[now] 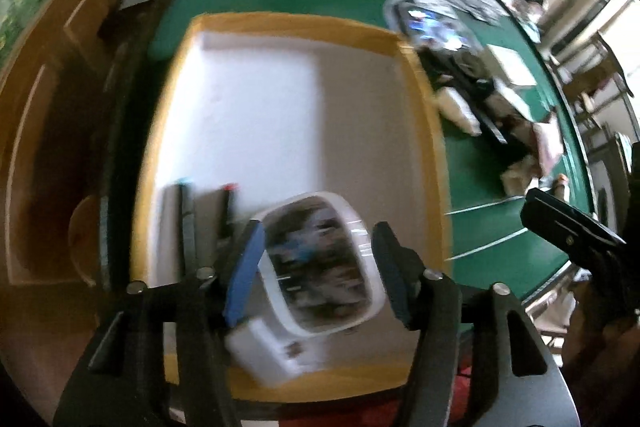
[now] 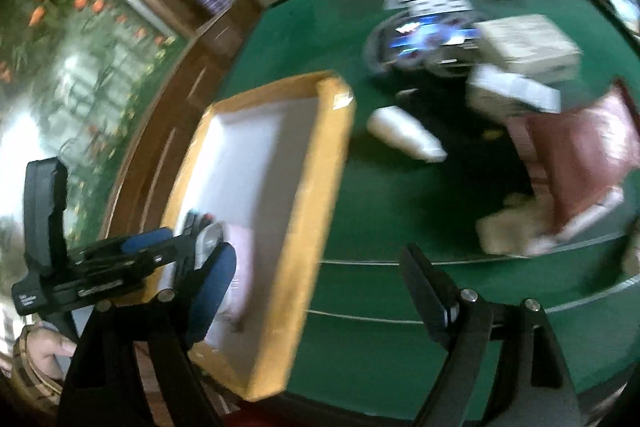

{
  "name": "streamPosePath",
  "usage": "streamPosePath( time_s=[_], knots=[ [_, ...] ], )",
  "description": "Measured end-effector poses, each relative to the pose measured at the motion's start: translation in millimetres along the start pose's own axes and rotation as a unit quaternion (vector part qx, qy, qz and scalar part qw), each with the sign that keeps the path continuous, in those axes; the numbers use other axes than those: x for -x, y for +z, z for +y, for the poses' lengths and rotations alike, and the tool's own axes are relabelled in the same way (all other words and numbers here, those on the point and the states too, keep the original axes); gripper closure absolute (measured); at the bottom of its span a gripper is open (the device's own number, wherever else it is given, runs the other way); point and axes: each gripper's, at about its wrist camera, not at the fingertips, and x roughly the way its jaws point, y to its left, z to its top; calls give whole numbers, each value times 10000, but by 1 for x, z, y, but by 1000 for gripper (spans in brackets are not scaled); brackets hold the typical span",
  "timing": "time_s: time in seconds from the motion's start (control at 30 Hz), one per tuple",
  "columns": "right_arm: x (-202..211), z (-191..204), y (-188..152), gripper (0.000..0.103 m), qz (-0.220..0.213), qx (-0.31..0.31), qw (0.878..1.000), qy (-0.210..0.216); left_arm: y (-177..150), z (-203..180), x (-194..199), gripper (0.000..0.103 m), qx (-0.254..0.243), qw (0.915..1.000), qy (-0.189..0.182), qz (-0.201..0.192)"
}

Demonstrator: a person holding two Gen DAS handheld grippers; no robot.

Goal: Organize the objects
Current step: 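Grasp the red snack bag with the left gripper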

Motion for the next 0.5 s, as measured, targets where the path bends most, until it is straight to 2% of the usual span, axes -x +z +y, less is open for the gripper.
streamPosePath(
  time_s=[0.23,0.4,0.5],
  knots=[
    [41,-79,-12,17,-240,-733,9956,-537,17,-71,-15,44,-456,9982,-364,140],
    [64,-105,-20,16,-377,-925,9923,-730,35,-136,-24,43,-947,9939,-517,240],
    [76,-122,-22,7,-414,-1045,9899,-869,46,-184,-30,33,-1421,9875,-616,298]
  ],
)
